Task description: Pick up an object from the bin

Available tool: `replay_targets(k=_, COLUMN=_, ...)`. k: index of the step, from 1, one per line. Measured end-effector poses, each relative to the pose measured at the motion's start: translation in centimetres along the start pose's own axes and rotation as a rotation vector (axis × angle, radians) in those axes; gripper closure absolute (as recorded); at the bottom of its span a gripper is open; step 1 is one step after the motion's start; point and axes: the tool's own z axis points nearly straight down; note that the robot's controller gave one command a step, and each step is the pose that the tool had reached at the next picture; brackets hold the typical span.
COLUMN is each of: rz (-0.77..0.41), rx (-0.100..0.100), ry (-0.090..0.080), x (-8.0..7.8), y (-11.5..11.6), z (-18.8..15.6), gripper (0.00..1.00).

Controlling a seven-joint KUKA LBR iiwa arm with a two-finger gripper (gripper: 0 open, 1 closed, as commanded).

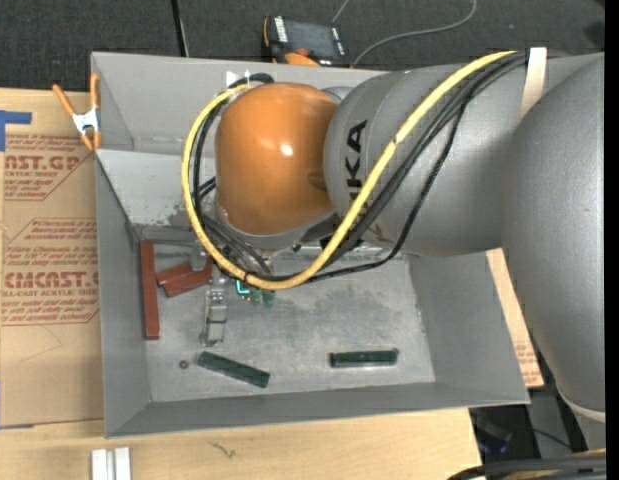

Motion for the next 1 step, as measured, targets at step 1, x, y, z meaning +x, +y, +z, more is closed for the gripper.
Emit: replay_targets(k=1, rz=0.004, rx=0.0, ry=-0.004, x=-5.78, y=-1.19, z=13.9, gripper=0.0)
